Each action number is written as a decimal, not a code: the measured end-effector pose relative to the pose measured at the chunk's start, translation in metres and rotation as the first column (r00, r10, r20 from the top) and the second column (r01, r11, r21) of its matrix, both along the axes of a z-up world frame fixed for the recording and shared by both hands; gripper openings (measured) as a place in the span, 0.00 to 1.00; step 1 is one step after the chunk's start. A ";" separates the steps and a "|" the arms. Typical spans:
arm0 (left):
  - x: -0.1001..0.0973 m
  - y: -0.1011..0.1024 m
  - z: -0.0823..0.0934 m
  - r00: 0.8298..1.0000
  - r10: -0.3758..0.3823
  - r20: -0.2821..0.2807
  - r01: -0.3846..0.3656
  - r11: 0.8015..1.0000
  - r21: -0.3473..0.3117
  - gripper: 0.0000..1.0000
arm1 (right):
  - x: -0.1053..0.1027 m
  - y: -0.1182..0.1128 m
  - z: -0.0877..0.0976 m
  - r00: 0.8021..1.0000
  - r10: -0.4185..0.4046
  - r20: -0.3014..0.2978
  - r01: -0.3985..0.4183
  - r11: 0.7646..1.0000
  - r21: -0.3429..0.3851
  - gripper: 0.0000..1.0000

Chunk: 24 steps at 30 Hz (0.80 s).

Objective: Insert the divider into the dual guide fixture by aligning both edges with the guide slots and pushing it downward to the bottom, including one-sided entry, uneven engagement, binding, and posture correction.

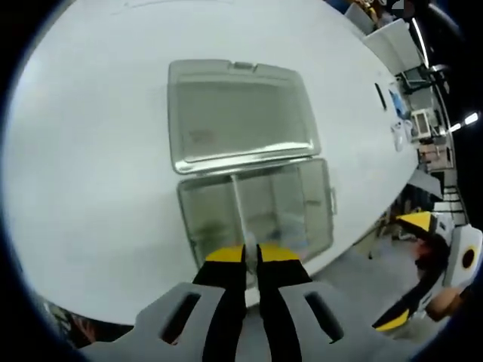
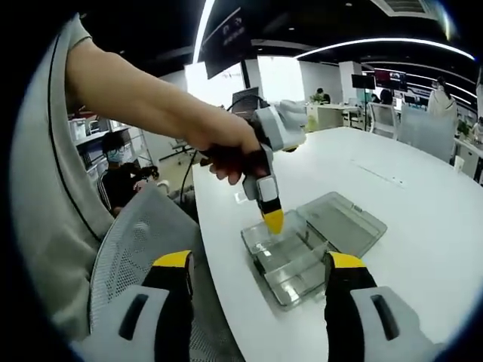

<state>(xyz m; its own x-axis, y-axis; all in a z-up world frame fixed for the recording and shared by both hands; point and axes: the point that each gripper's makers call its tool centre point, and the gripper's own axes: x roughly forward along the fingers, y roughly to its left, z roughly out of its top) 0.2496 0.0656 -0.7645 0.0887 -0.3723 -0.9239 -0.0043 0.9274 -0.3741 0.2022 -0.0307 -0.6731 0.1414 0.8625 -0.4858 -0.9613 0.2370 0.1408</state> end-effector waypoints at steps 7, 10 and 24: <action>0.000 0.000 -0.002 1.000 -0.002 -0.009 0.002 1.000 -0.002 0.02 | 0.000 0.001 -0.001 1.000 0.000 -0.002 0.000 1.000 -0.002 0.68; 0.000 0.000 -0.005 1.000 -0.004 -0.015 0.004 1.000 0.002 0.02 | 0.001 0.001 -0.001 1.000 -0.002 -0.002 0.002 1.000 -0.002 0.68; 0.002 0.001 -0.009 0.999 -0.003 -0.041 0.004 1.000 0.013 0.02 | 0.003 0.001 -0.002 1.000 -0.003 -0.006 0.003 1.000 -0.001 0.68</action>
